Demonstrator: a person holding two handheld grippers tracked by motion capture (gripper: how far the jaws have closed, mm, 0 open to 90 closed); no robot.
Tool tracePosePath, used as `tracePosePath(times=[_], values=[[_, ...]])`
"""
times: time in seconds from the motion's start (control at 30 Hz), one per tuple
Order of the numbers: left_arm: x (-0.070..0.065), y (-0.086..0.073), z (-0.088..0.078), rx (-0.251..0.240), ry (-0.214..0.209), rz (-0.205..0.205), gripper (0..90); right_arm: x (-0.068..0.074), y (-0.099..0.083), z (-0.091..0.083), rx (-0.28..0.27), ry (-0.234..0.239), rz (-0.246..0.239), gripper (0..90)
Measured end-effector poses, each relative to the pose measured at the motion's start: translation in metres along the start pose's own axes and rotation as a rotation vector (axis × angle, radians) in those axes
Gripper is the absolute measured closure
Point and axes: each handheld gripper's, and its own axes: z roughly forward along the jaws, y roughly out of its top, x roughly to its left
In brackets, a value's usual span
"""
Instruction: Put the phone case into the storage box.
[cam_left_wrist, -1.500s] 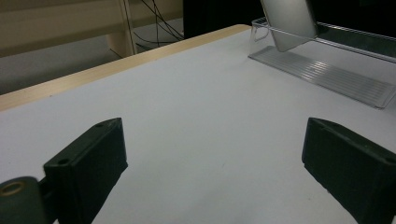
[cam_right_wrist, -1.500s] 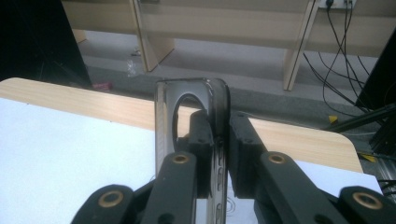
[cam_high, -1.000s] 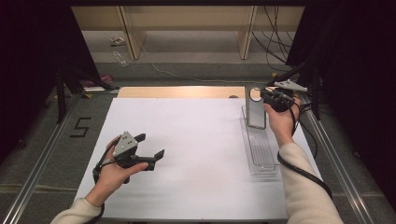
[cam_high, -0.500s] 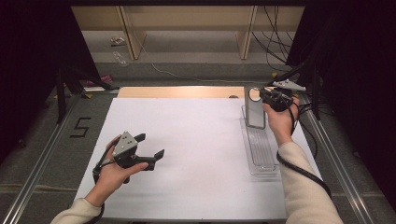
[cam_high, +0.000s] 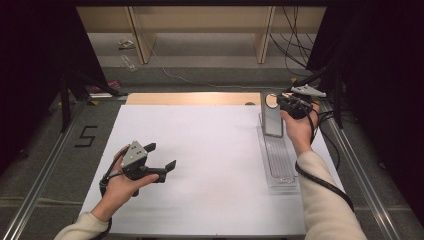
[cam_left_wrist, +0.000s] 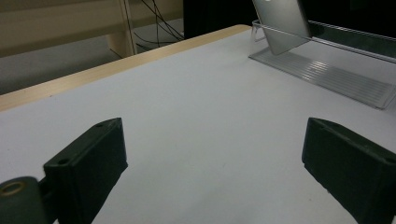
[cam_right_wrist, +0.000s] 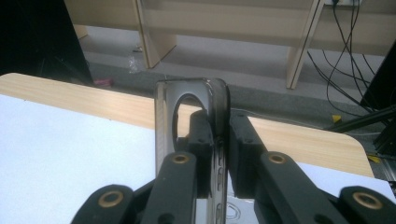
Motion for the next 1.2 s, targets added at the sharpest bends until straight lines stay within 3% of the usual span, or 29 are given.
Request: tracePosePath(times=[1.2], values=[[0.0005,0.0,0.0003,-0.001,0.0,-0.001,6.1,-0.0005,-0.0024,0.0076,-0.007,-0.001,0.013,81.7]])
